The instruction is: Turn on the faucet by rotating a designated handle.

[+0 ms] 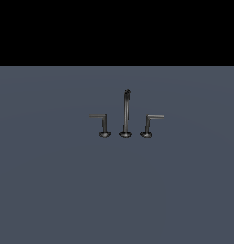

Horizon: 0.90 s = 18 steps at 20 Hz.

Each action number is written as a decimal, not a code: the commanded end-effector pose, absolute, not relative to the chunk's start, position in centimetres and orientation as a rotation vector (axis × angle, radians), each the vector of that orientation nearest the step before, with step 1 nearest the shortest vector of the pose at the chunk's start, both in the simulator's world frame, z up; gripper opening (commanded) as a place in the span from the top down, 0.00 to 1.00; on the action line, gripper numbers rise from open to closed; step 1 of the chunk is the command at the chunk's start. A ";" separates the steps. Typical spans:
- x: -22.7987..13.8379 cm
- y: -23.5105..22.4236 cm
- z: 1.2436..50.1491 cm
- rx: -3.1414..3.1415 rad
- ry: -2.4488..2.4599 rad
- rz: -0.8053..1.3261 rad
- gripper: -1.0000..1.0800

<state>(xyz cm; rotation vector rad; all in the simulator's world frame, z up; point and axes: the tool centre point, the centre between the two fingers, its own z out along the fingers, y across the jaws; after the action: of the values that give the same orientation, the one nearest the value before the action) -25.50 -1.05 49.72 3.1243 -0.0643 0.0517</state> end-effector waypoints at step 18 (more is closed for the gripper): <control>-23.6 2.1 45.9 3.113 -0.298 0.047 1.00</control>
<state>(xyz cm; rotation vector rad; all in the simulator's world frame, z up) -23.89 1.59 46.52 3.1157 -0.2595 0.0481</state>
